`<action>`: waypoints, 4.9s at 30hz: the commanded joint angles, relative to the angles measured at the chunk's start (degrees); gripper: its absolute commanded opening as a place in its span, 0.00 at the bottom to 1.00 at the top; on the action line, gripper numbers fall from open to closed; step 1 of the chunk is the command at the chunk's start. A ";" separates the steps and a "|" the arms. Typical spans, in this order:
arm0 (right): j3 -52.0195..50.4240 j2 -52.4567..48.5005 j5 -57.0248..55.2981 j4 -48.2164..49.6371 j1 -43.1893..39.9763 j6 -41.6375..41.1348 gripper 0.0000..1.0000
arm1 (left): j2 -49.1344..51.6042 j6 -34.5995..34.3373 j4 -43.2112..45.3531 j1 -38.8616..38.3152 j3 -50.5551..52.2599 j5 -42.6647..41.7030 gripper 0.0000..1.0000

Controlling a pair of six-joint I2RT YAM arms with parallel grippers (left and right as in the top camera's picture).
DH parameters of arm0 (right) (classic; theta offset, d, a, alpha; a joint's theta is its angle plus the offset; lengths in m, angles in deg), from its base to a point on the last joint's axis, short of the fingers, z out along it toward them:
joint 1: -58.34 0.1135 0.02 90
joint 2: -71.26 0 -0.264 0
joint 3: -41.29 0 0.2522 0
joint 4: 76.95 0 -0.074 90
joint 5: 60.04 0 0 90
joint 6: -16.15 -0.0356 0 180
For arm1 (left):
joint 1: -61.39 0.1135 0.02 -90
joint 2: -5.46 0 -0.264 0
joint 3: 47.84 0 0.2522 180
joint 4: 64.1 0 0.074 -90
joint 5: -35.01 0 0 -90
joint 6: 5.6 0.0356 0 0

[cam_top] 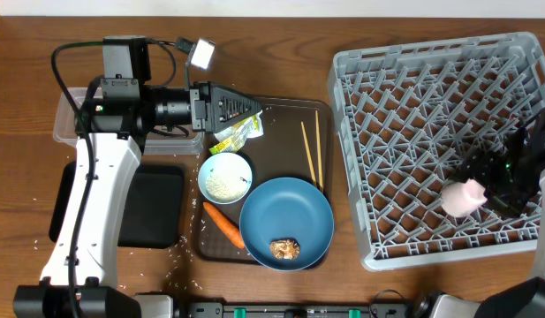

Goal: Sort waste into correct bins and load items into the dishwasher rack

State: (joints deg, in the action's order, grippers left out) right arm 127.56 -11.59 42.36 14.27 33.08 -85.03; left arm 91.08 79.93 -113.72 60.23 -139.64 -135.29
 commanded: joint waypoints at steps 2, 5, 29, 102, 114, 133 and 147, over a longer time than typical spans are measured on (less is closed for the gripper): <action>5.25 6.64 11.58 3.21 1.90 4.87 0.84 | 0.07 -1.57 -4.87 -0.09 -0.96 15.32 0.78; 5.49 11.96 18.58 9.97 5.99 5.25 0.85 | 0.02 -1.57 -10.25 -1.49 -0.96 28.48 0.78; 5.42 11.26 3.85 14.86 24.37 -1.77 0.84 | 17.35 1.11 -2.34 -18.91 1.97 85.85 0.76; 5.42 11.26 3.89 13.22 24.37 -0.37 0.85 | 7.45 -42.88 -8.37 -3.61 -1.95 94.07 0.06; 5.42 11.26 3.87 12.46 24.37 -0.35 0.86 | 10.97 -71.78 -8.24 -3.61 -1.81 97.63 0.06; 5.42 11.26 3.89 15.41 24.37 -0.35 0.89 | 8.02 -5.66 -1.40 -14.93 -3.04 85.05 0.65; 5.42 11.26 3.89 14.56 24.37 -0.39 0.89 | 28.22 6.21 9.33 -21.16 -3.04 87.80 0.72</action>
State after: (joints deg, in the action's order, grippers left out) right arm 132.87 -0.40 46.60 28.89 57.08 -86.21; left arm 118.14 83.58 -105.28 38.87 -142.03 -48.38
